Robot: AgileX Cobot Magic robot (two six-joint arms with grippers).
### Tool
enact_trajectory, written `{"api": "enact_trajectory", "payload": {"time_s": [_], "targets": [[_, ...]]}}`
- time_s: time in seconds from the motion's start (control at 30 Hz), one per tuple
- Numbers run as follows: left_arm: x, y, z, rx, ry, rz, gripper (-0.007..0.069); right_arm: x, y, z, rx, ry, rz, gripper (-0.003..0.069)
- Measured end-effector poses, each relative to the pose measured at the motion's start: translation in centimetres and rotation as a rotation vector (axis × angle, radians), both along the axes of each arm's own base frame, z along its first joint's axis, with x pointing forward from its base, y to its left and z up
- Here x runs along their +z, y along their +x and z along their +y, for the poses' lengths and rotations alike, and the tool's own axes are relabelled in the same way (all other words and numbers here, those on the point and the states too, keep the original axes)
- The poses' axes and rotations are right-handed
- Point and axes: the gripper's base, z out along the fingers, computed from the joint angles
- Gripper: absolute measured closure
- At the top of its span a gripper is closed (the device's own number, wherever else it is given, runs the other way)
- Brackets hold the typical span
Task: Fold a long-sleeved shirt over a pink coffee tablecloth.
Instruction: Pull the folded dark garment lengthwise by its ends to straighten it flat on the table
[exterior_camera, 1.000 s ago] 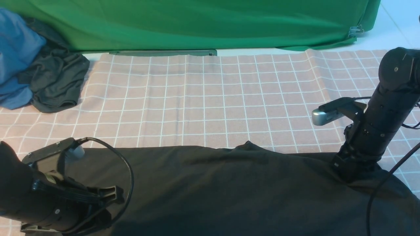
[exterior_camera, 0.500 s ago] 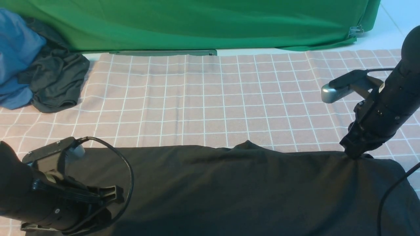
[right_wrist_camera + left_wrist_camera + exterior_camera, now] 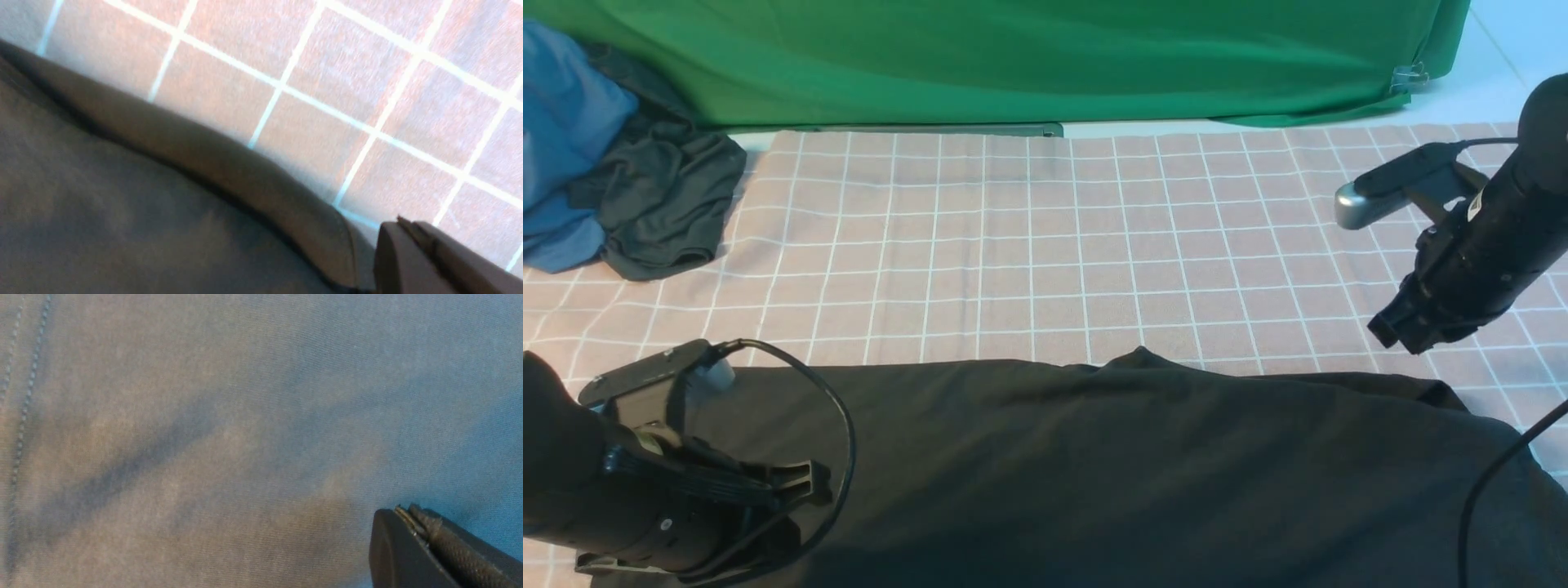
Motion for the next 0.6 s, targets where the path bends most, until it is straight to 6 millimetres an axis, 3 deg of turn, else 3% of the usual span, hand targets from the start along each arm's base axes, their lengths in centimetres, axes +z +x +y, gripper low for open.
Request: {"api": "enact_trajectory", "payload": {"time_s": [0.1,0.23,0.3,0.33,0.37,0.47,0.6], "targets": [[0.0,0.0,0.0,-0.001,0.000,0.000,0.0611,-0.1,-0.1,0.0,0.000,-0.002,0.018,0.0615],[0.0,0.1,0.0,-0.002,0.001,-0.007,0.0611,-0.5,-0.4,0.1,0.023,-0.003,0.072,0.0456],[0.0,0.1,0.0,-0.002,0.001,-0.007,0.0611,-0.7,-0.4,0.1,0.028,0.006,0.082,0.0417],[0.0,0.1,0.0,-0.002,0.001,-0.007,0.0611,-1.1,-0.4,0.4,0.048,0.032,0.100,0.0344],[0.0,0.1,0.0,-0.002,0.001,-0.007,0.0611,-1.4,-0.4,0.6,0.061,0.046,0.110,0.0319],[0.0,0.1,0.0,-0.002,0.001,-0.007,0.0611,-2.4,-0.2,0.9,0.082,0.066,0.135,0.0300],[0.0,0.1,0.0,-0.002,0.001,-0.007,0.0611,-3.4,0.0,0.9,0.087,0.066,0.157,0.0330]]}}
